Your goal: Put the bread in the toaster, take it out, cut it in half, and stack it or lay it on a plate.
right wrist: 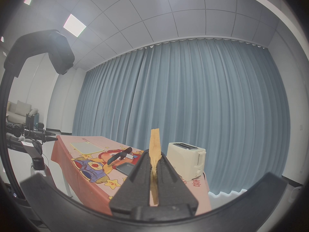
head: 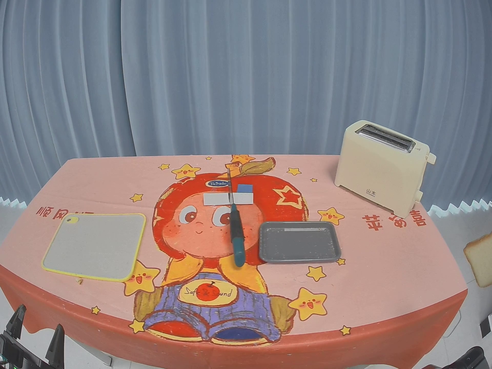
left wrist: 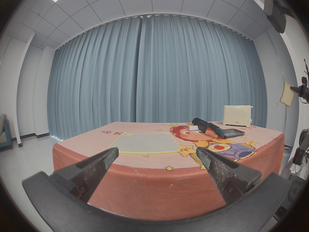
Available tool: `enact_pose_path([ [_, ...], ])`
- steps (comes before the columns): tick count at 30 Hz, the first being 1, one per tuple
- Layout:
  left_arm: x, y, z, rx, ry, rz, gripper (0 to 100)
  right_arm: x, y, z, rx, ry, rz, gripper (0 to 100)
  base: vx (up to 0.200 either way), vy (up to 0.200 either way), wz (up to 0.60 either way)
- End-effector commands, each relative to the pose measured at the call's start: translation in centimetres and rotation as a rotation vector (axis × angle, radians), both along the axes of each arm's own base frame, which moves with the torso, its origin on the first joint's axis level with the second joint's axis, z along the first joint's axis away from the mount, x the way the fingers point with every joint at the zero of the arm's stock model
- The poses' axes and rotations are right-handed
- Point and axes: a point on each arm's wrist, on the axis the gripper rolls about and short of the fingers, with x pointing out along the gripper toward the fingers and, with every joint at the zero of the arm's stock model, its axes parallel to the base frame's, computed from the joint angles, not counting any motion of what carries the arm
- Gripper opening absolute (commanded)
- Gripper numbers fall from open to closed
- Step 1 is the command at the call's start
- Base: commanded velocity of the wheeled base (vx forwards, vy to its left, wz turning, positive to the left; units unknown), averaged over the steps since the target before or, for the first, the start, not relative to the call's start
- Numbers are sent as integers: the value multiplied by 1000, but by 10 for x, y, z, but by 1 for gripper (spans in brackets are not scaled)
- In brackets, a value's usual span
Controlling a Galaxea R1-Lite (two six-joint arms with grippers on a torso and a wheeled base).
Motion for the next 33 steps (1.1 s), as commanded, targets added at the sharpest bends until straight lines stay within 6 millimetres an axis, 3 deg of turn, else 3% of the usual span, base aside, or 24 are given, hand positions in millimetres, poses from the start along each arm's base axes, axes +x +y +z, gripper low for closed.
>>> enact_pose_path([
  [1,1,0,-5,0,18,0,100,1,0,0,-1,4,0,0,0,200,0],
  [33,1,0,-5,-2,17,0,100,1,0,-1,-3,5,0,0,0,200,0],
])
